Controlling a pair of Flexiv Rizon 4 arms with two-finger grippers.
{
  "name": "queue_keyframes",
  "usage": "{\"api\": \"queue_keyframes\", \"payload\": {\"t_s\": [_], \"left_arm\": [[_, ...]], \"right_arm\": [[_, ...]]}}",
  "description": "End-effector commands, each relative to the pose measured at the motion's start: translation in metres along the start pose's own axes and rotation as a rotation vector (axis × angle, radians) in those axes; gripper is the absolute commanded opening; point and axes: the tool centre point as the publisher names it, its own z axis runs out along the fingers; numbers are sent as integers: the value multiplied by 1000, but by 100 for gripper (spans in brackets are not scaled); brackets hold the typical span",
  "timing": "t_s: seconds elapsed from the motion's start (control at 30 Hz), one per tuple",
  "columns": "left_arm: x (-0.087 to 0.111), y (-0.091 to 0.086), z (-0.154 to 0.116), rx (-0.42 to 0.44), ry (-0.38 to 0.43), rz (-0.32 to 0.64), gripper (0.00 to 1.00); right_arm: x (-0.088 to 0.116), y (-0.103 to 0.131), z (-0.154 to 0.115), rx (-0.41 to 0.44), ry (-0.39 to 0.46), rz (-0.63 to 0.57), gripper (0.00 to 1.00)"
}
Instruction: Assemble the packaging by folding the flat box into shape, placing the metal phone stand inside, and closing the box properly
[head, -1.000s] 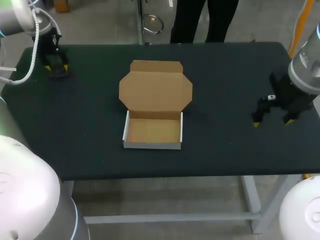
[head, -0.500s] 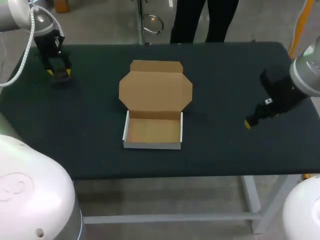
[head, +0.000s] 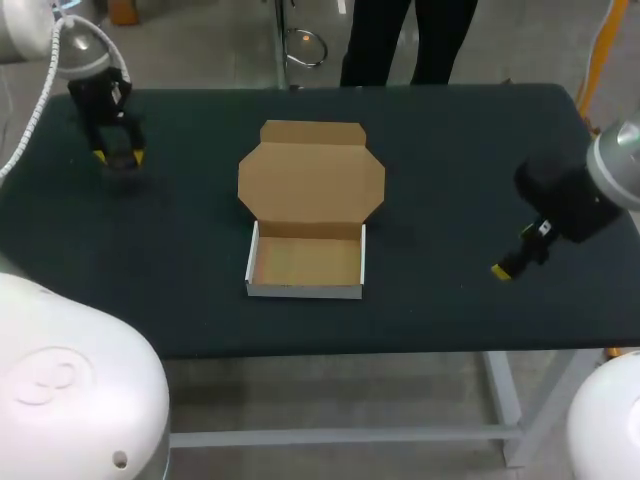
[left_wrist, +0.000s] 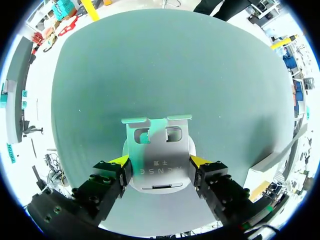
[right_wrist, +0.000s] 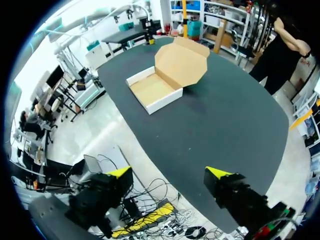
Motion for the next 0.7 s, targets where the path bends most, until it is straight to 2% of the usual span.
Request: {"api": "queue_keyframes", "payload": {"t_s": [0.03,0.6,0.7], "left_arm": [[2,30,-14,138,-28,-23,0],[2,30,-14,138,-28,-23,0],[10,39,-18,150,-36,3,0]], "right_arm": [[10,-7,6,-180,-29,-4,100],[10,-7,6,-180,-29,-4,100],[9,-2,11,-190,-26,-42,100]]}}
